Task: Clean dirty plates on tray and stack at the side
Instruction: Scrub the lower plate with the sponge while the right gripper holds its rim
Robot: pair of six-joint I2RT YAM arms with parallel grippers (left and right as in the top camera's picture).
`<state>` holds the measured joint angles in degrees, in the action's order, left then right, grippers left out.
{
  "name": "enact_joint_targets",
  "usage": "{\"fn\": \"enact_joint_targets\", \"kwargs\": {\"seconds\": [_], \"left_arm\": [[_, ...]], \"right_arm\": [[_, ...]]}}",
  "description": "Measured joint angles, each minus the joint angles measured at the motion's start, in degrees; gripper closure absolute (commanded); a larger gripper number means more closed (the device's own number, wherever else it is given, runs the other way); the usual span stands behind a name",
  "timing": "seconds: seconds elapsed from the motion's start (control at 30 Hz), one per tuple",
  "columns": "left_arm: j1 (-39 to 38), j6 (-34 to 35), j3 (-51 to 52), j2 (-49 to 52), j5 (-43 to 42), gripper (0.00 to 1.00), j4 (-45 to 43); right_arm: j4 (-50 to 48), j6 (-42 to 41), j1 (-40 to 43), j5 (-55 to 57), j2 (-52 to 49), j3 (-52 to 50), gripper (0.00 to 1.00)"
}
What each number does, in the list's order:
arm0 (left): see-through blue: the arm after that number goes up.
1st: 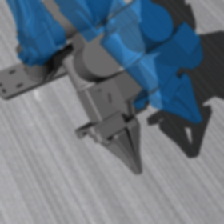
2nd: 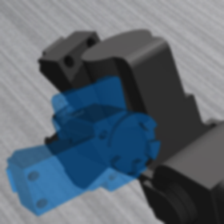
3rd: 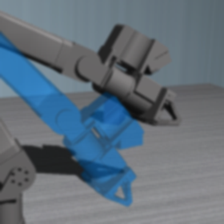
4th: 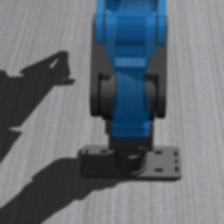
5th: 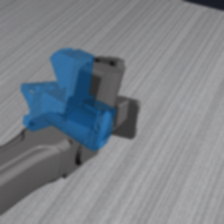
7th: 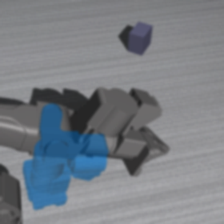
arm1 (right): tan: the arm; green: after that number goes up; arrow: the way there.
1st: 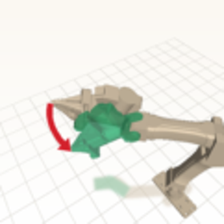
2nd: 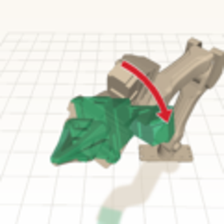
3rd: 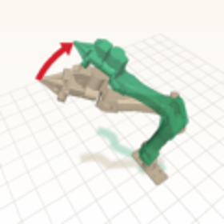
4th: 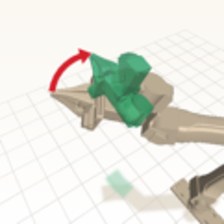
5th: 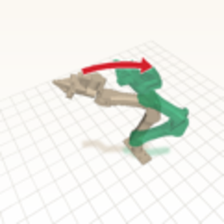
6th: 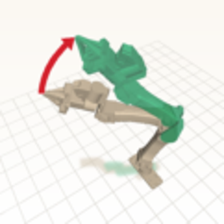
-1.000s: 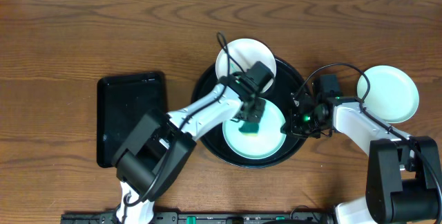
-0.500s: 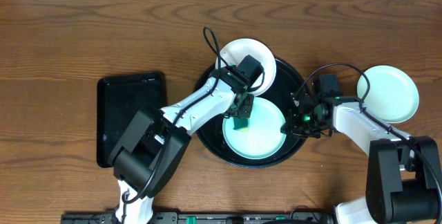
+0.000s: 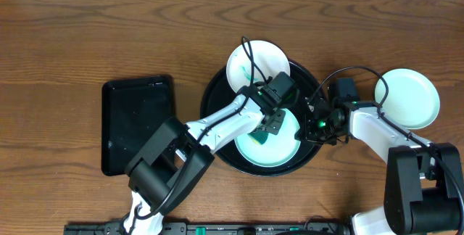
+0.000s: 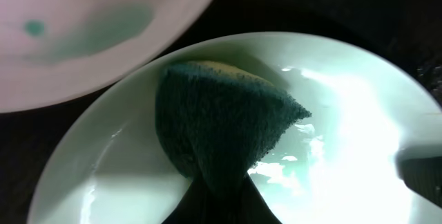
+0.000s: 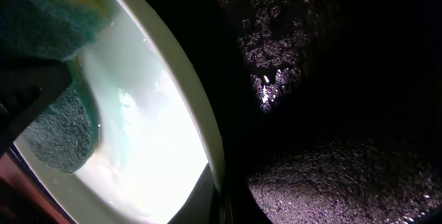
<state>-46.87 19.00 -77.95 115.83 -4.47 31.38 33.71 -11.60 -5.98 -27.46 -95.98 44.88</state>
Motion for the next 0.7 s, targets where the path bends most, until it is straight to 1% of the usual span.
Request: {"fn": "enact_joint_targets", "kwargs": {"seconds": [0.23,0.43,0.57,0.7], "left_arm": [[-0.92,-0.39,0.81,0.0,0.42,0.93,-3.28],[-0.02,2.16,0.9,0.0,0.68,0.93,-3.8],[1.79,4.24,0.76,0.02,-1.68,0.93,-2.78],[4.55,5.22,-0.13,0.02,-3.43,0.93,1.25]], "right_arm": [[0.9,-0.11,0.02,0.39,0.0,0.17,0.99],[0.96,-0.17,0.02,0.48,0.0,0.2,0.99],[0.96,-0.17,0.02,0.48,0.0,0.22,0.99],[0.96,-0.17,0.02,0.48,0.0,0.22,0.99]]}}
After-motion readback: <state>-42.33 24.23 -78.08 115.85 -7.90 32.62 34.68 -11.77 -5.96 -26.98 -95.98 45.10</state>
